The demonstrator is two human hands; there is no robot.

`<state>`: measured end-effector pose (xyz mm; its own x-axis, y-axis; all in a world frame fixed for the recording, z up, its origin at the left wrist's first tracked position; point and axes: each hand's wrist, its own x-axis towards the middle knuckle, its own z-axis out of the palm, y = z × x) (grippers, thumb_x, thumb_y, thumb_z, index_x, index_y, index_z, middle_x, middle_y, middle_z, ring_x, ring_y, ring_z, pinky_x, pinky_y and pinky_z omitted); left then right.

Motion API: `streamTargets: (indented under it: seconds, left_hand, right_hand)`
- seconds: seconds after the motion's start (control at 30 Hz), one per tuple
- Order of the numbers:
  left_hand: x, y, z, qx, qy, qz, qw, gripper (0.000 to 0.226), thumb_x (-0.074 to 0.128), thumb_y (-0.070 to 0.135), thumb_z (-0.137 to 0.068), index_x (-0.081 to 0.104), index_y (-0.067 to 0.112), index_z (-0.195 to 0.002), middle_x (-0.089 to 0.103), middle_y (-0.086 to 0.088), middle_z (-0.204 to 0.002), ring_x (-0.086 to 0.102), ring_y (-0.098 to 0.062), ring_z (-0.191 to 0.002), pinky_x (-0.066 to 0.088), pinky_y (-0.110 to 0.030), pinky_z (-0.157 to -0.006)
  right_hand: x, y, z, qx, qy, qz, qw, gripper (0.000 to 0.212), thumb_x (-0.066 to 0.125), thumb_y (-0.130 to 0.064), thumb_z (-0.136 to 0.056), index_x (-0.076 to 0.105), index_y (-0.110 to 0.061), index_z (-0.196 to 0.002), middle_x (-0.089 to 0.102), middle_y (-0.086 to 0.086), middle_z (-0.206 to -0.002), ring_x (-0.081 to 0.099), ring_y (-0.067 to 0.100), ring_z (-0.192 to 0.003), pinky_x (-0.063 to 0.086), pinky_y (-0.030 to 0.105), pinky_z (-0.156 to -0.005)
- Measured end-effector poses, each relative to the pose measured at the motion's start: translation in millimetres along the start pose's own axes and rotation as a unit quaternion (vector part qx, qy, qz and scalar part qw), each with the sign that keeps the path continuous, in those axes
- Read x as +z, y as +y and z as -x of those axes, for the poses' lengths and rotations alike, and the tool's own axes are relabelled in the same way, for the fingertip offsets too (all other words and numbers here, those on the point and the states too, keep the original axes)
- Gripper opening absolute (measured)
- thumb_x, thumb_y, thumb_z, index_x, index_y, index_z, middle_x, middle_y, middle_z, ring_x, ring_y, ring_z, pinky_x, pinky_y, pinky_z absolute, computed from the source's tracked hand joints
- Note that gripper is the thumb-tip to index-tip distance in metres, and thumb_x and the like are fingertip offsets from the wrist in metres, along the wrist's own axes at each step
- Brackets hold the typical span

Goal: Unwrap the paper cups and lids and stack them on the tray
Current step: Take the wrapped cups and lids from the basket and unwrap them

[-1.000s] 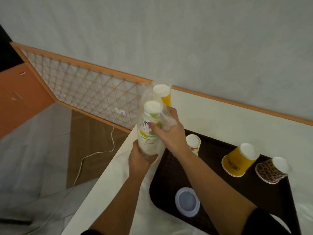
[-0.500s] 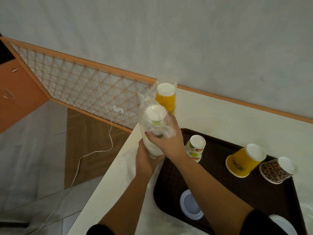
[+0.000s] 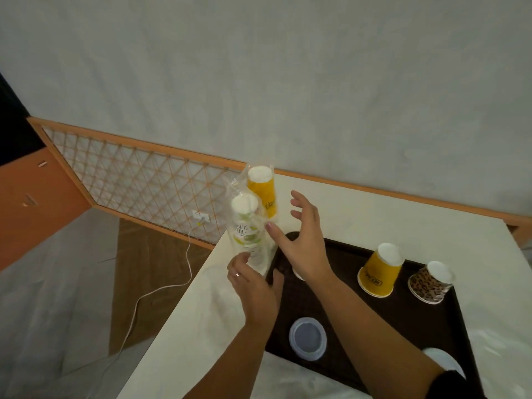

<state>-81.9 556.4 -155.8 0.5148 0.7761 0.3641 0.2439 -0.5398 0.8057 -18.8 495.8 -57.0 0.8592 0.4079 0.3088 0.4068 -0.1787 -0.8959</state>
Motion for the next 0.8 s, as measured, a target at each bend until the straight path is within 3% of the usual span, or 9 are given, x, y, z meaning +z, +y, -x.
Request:
streamTargets:
  seconds: [0.07, 0.13, 0.3, 0.4, 0.5, 0.6, 0.7, 0.8]
  left_hand:
    - [4, 17, 13, 0.060, -0.014, 0.004, 0.998, 0.076, 0.082, 0.007, -0.063, 0.032, 0.017, -0.119, 0.046, -0.020, -0.119, 0.047, -0.033, -0.106, 0.051, -0.047, -0.085]
    - [11, 40, 25, 0.096, -0.034, 0.021, 0.995, 0.069, 0.078, 0.016, -0.069, 0.031, 0.016, -0.120, 0.046, -0.019, -0.119, 0.048, -0.033, -0.106, 0.051, -0.047, -0.086]
    - [46, 106, 65, 0.116, -0.138, 0.124, 0.976, 0.060, 0.072, 0.021, -0.082, 0.033, 0.021, -0.128, 0.047, -0.014, -0.127, 0.050, -0.026, -0.116, 0.047, -0.041, -0.097]
    - [62, 166, 93, 0.139, -0.214, 0.200, 0.946, 0.052, 0.059, 0.034, -0.090, 0.034, 0.019, -0.133, 0.042, -0.005, -0.133, 0.042, -0.015, -0.124, 0.038, -0.029, -0.103]
    - [83, 229, 126, 0.161, -0.256, 0.243, 0.922, 0.056, 0.050, 0.038, -0.090, 0.032, 0.015, -0.137, 0.039, -0.003, -0.140, 0.038, -0.010, -0.128, 0.037, -0.031, -0.106]
    - [109, 282, 164, 0.178, -0.307, 0.246, 0.902, 0.056, 0.051, 0.034, -0.092, 0.027, 0.018, -0.141, 0.034, 0.003, -0.143, 0.033, -0.004, -0.127, 0.034, -0.027, -0.106]
    - [134, 328, 206, 0.211, -0.365, 0.275, 0.864, 0.057, 0.052, 0.030, -0.094, 0.023, 0.020, -0.142, 0.027, 0.013, -0.136, 0.029, 0.011, -0.121, 0.029, -0.016, -0.102]
    - [154, 369, 246, 0.237, -0.407, 0.305, 0.828, 0.053, 0.054, 0.025, -0.094, 0.026, 0.019, -0.139, 0.028, 0.016, -0.133, 0.024, 0.025, -0.118, 0.024, 0.000, -0.096]
  right_hand:
    - [-22, -7, 8, -0.016, 0.013, -0.003, 1.000, 0.077, 0.059, -0.058, -0.071, 0.030, -0.036, -0.139, 0.035, -0.010, -0.142, 0.041, 0.000, -0.118, 0.038, 0.007, -0.087]
    - [-48, -11, 17, -0.027, 0.026, -0.003, 0.999, 0.075, 0.056, -0.058, -0.071, 0.032, -0.035, -0.138, 0.037, -0.011, -0.140, 0.042, 0.001, -0.119, 0.035, 0.001, -0.080]
    - [-130, -6, 39, -0.042, 0.109, 0.014, 0.993, 0.056, 0.056, -0.053, -0.083, 0.042, -0.031, -0.133, 0.048, -0.015, -0.126, 0.047, -0.006, -0.114, 0.035, 0.002, -0.085]
    - [-199, -2, 54, -0.044, 0.179, 0.050, 0.982, 0.042, 0.057, -0.041, -0.089, 0.045, -0.029, -0.128, 0.051, -0.017, -0.119, 0.047, -0.009, -0.110, 0.036, 0.003, -0.085]
    - [-276, 6, 74, -0.035, 0.256, 0.083, 0.962, 0.038, 0.059, -0.031, -0.091, 0.047, -0.027, -0.127, 0.051, -0.014, -0.119, 0.048, -0.005, -0.110, 0.037, 0.005, -0.086]
    - [-353, 14, 96, -0.026, 0.331, 0.133, 0.934, 0.036, 0.060, -0.023, -0.091, 0.049, -0.022, -0.125, 0.052, -0.008, -0.121, 0.048, 0.003, -0.110, 0.038, 0.011, -0.089]
    - [-423, 21, 121, -0.002, 0.377, 0.171, 0.910, 0.036, 0.060, -0.020, -0.091, 0.050, -0.017, -0.125, 0.051, -0.004, -0.122, 0.048, 0.006, -0.110, 0.035, 0.005, -0.085]
    - [-484, 36, 148, 0.023, 0.411, 0.204, 0.888, 0.037, 0.061, -0.020, -0.090, 0.050, -0.018, -0.125, 0.052, 0.000, -0.124, 0.049, 0.011, -0.113, 0.037, 0.020, -0.090]
